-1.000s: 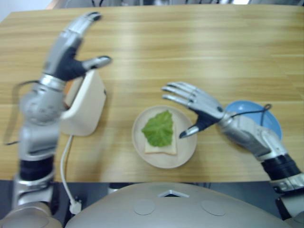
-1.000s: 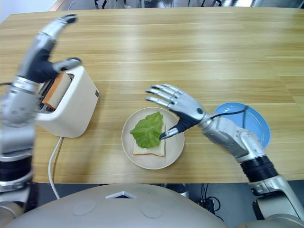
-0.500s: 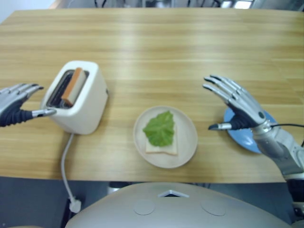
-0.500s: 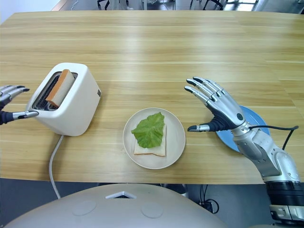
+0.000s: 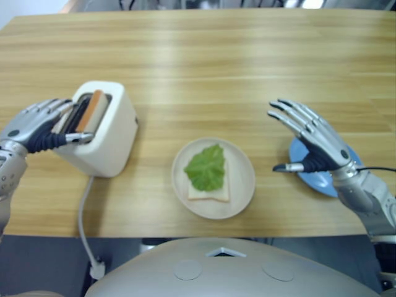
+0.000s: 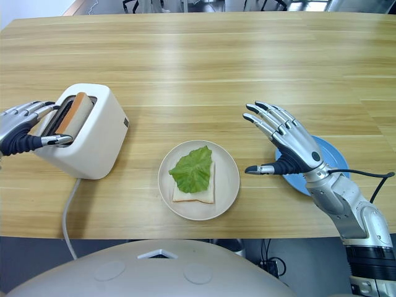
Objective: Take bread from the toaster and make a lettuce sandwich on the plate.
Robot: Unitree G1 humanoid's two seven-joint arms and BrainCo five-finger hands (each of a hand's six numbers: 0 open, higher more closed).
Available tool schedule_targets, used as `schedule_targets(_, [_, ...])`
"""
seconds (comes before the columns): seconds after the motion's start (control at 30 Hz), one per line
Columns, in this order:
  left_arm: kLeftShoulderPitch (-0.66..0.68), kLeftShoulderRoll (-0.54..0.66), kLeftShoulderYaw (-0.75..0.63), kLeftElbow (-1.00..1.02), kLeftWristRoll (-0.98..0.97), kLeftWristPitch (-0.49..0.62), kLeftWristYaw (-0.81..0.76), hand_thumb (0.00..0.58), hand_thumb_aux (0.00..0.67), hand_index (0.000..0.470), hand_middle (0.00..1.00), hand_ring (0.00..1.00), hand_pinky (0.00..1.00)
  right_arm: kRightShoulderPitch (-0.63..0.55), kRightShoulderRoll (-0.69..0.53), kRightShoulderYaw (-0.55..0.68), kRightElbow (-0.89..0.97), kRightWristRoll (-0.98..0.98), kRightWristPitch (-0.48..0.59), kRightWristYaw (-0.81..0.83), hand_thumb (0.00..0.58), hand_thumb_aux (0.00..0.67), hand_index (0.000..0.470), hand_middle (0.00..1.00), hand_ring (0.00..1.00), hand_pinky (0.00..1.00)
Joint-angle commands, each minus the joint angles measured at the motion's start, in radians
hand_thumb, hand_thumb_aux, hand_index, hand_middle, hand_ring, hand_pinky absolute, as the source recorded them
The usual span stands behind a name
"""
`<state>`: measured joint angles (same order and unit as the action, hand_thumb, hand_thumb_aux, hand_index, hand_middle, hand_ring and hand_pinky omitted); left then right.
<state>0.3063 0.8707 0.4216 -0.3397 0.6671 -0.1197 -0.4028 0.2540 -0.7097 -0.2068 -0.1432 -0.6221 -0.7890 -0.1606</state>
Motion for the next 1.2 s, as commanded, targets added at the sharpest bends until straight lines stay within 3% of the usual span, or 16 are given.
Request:
schedule_targets(0.03, [0.006, -0.022, -0.048, 0.018, 0.029, 0.010, 0.016, 0.000, 0.000, 0.000, 0.00, 0.00, 0.00, -0.006, 0.006, 0.001, -0.007, -0.027, 0.007, 0.014, 0.000, 0.000, 0.000, 0.00, 0.00, 0.00])
schedule_targets(0.37, [0.033, -0.034, -0.103, 0.025, 0.046, 0.014, 0.031, 0.000, 0.000, 0.000, 0.00, 0.00, 0.00, -0.006, -0.001, -0.007, -0.004, -0.031, 0.009, 0.011, 0.000, 0.000, 0.000, 0.00, 0.00, 0.00])
schedule_targets(0.4, [0.033, -0.033, -0.106, 0.028, 0.049, 0.014, 0.033, 0.319, 0.221, 0.152, 0.00, 0.00, 0.00, -0.007, -0.001, -0.007, -0.004, -0.031, 0.010, 0.011, 0.000, 0.000, 0.000, 0.00, 0.00, 0.00])
schedule_targets(0.43, [0.033, -0.032, -0.108, 0.031, 0.050, 0.016, 0.035, 0.319, 0.221, 0.152, 0.00, 0.00, 0.00, -0.007, -0.001, -0.007, -0.004, -0.031, 0.010, 0.011, 0.000, 0.000, 0.000, 0.00, 0.00, 0.00])
schedule_targets(0.47, [0.032, -0.034, -0.108, 0.033, 0.046, 0.019, 0.037, 0.580, 0.670, 0.460, 0.00, 0.00, 0.00, -0.007, -0.001, -0.007, -0.004, -0.031, 0.009, 0.011, 0.000, 0.000, 0.000, 0.00, 0.00, 0.00])
schedule_targets(1.2, [-0.095, -0.131, -0.116, 0.095, -0.039, 0.090, 0.156, 0.580, 0.670, 0.460, 0.00, 0.00, 0.00, -0.015, -0.004, -0.004, 0.039, -0.034, -0.012, -0.005, 0.000, 0.000, 0.000, 0.00, 0.00, 0.00])
